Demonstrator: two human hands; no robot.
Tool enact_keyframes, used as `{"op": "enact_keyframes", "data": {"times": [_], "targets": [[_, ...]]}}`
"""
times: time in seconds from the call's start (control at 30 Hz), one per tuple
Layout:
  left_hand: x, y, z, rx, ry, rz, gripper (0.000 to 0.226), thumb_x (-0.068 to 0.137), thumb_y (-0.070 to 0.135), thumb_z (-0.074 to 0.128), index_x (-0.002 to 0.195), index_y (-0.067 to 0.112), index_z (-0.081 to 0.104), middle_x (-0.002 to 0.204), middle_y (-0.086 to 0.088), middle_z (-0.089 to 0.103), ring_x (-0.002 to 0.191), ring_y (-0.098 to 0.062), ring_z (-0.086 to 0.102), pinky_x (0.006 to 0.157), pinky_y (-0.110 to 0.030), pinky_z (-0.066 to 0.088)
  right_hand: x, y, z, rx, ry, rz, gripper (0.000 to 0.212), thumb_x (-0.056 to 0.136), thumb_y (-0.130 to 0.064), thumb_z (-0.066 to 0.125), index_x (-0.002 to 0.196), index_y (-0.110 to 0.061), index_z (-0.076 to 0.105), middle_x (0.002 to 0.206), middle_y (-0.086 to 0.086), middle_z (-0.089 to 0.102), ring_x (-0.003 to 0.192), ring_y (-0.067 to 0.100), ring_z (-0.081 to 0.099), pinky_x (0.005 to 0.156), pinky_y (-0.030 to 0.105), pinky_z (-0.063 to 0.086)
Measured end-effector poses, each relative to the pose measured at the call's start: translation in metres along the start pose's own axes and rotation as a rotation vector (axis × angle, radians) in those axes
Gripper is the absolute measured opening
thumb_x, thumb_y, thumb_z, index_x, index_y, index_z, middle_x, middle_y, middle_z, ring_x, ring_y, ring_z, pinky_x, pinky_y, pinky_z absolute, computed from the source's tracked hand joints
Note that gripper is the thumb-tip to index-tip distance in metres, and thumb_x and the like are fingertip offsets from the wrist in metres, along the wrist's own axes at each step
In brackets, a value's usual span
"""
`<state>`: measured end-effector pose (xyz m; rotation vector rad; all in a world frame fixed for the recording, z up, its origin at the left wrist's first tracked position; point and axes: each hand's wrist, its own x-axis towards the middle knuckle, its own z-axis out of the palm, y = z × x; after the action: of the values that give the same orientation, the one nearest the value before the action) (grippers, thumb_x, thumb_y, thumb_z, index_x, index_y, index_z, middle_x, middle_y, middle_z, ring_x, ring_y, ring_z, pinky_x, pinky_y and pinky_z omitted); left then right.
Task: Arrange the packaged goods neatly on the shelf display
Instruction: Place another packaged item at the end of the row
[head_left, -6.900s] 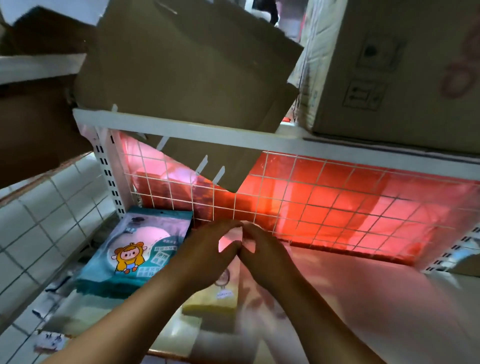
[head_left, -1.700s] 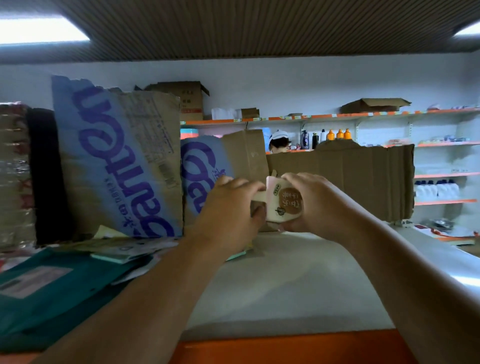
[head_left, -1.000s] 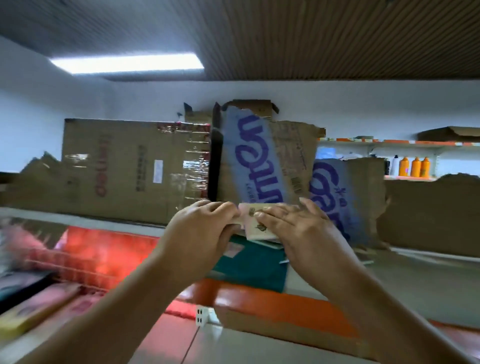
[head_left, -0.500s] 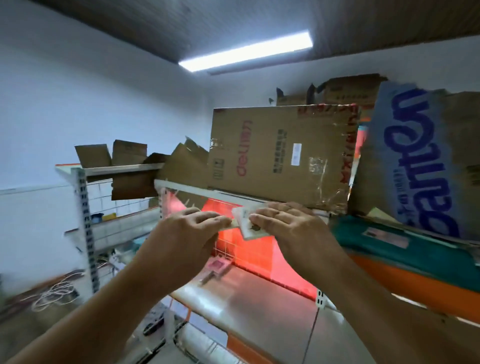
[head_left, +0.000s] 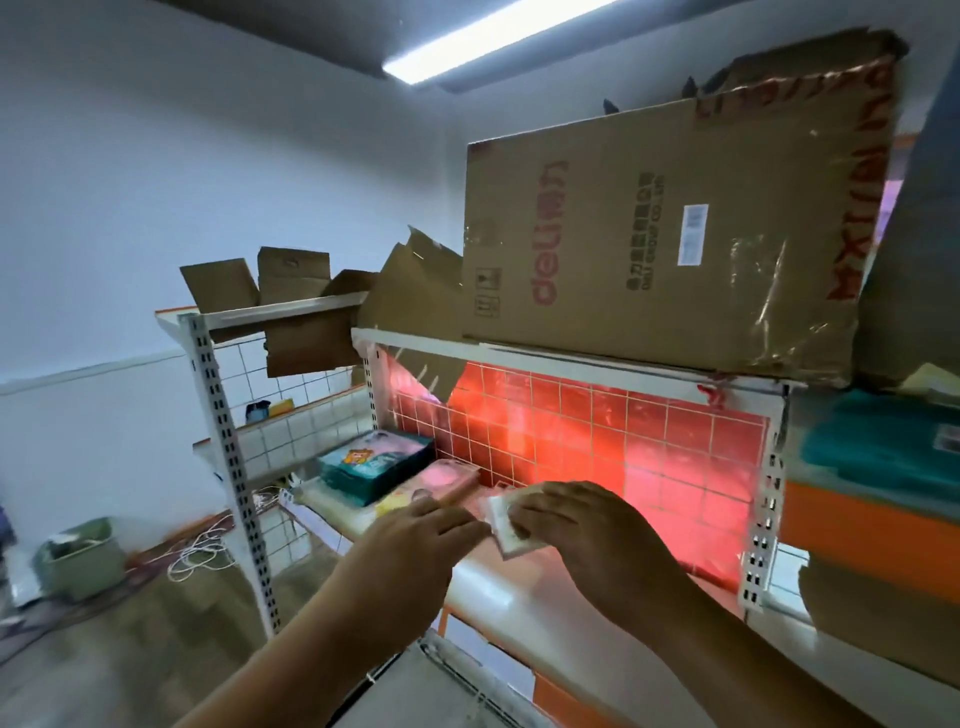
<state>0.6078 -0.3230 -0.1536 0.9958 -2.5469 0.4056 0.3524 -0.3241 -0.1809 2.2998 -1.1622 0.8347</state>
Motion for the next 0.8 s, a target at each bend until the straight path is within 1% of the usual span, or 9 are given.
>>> {"op": "enact_keyframes", "data": {"times": [0.03, 0.1, 0.2, 0.37, 0.47, 0.53, 0.6, 0.7, 0.8], "targets": [[0.004, -0.005, 0.008, -0.030, -0.010, -0.010, 0.056, 0.075, 0.008, 0.073, 0.126, 0.032, 0.069, 0.122, 0.017, 0.070, 0.103, -0.005, 0.063, 0.090, -0.024, 0.056, -0.004, 0.009, 0.019, 0.014, -0.044, 0.008, 0.042, 0.087, -0.011, 0.054, 0.119, -0.032, 0.072, 0.123, -0.015, 0.069, 0.114, 0.013, 0.062, 0.095, 0.032, 0.053], [0.017, -0.017, 0.025, -0.120, -0.039, -0.054, 0.043, 0.088, 0.022, 0.064, 0.128, 0.038, 0.067, 0.125, 0.024, 0.067, 0.106, 0.001, 0.060, 0.094, -0.013, 0.047, -0.001, 0.031, 0.045, 0.053, -0.027, -0.021, 0.045, 0.085, -0.008, 0.058, 0.122, -0.032, 0.070, 0.127, -0.015, 0.067, 0.119, 0.013, 0.060, 0.097, 0.033, 0.052], [0.041, -0.036, 0.048, -0.212, -0.053, -0.126, 0.036, 0.098, 0.027, 0.054, 0.129, 0.041, 0.066, 0.124, 0.025, 0.066, 0.105, 0.004, 0.059, 0.089, -0.001, 0.036, 0.009, 0.059, 0.074, 0.088, -0.017, -0.035, 0.041, 0.089, -0.012, 0.056, 0.122, -0.033, 0.069, 0.128, -0.016, 0.066, 0.120, 0.011, 0.059, 0.098, 0.030, 0.049], [0.078, -0.062, 0.085, -0.267, -0.082, -0.178, 0.032, 0.098, 0.020, 0.059, 0.126, 0.034, 0.070, 0.117, 0.014, 0.072, 0.096, -0.002, 0.065, 0.085, -0.015, 0.051, 0.029, 0.088, 0.112, 0.108, -0.078, -0.037, 0.047, 0.078, -0.006, 0.071, 0.119, -0.028, 0.070, 0.123, -0.010, 0.068, 0.116, 0.013, 0.060, 0.086, 0.032, 0.051], [0.086, -0.077, 0.116, -0.289, -0.077, -0.212, 0.034, 0.098, 0.019, 0.059, 0.125, 0.036, 0.070, 0.115, 0.015, 0.072, 0.098, -0.004, 0.062, 0.084, -0.021, 0.053, 0.034, 0.093, 0.137, 0.139, -0.135, 0.029, 0.048, 0.080, -0.013, 0.073, 0.125, -0.028, 0.068, 0.130, -0.010, 0.065, 0.125, 0.013, 0.056, 0.095, 0.031, 0.047], [0.088, -0.086, 0.135, -0.264, -0.073, -0.224, 0.034, 0.094, 0.018, 0.058, 0.119, 0.035, 0.072, 0.104, 0.011, 0.074, 0.096, -0.012, 0.062, 0.078, -0.028, 0.055, 0.035, 0.094, 0.155, 0.149, -0.167, 0.056, 0.048, 0.082, -0.017, 0.069, 0.128, -0.030, 0.065, 0.135, -0.012, 0.062, 0.129, 0.011, 0.052, 0.101, 0.030, 0.042], [0.091, -0.098, 0.155, -0.246, -0.070, -0.254, 0.032, 0.089, 0.017, 0.060, 0.113, 0.033, 0.074, 0.095, 0.009, 0.073, 0.094, -0.015, 0.061, 0.075, -0.028, 0.053, 0.036, 0.094, 0.178, 0.156, -0.204, 0.097, 0.053, 0.079, -0.016, 0.072, 0.129, -0.030, 0.065, 0.135, -0.012, 0.062, 0.125, 0.010, 0.055, 0.102, 0.029, 0.044], [0.094, -0.115, 0.183, -0.220, -0.081, -0.264, 0.028, 0.087, 0.015, 0.064, 0.108, 0.031, 0.075, 0.089, 0.013, 0.071, 0.091, -0.013, 0.062, 0.084, -0.025, 0.050, 0.042, 0.091, 0.210, 0.117, -0.244, 0.166, 0.057, 0.072, -0.014, 0.083, 0.125, -0.029, 0.068, 0.125, -0.009, 0.069, 0.113, 0.016, 0.065, 0.097, 0.036, 0.054], [0.097, -0.136, 0.216, -0.257, -0.132, -0.228, 0.031, 0.086, 0.019, 0.061, 0.111, 0.032, 0.074, 0.093, 0.012, 0.071, 0.088, -0.012, 0.063, 0.084, -0.028, 0.054, 0.051, 0.092, 0.241, 0.069, -0.229, 0.199, 0.047, 0.075, -0.012, 0.083, 0.118, -0.027, 0.072, 0.119, -0.004, 0.072, 0.110, 0.019, 0.068, 0.099, 0.038, 0.051]]}}
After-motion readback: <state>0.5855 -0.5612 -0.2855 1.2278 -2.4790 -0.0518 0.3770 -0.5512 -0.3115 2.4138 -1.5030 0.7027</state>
